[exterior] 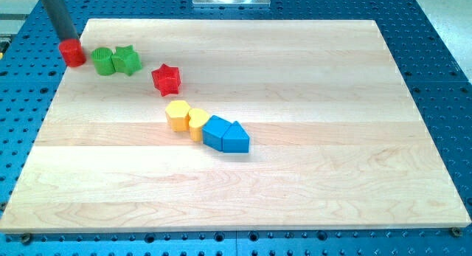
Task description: Move the red blocks into the center of the board
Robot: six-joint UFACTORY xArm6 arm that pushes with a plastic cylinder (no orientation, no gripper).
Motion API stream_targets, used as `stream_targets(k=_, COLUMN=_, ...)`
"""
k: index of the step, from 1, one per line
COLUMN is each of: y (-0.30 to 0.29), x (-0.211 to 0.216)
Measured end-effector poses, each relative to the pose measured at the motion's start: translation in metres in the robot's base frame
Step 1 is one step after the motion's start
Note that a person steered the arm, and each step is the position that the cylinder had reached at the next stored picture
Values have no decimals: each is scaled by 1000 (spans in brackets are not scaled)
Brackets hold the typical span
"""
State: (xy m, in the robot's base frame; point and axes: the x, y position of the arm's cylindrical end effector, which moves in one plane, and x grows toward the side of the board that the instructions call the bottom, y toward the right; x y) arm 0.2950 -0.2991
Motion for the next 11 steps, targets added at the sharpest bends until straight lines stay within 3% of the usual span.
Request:
stream_targets(k=2, y=59, x=84)
stream_targets(k=3, y=0, x=107)
stream_targets(k=4, y=40, x=140)
stream_targets(k=5, y=112, x=109)
stream_targets(k=6, y=66, x=113)
stream_targets(k=7, y=78, x=77)
stream_targets(k=8, y=123, x=69)
stream_targets(k=10, y=271, x=69)
stream_targets(k=11, y=221, x=78)
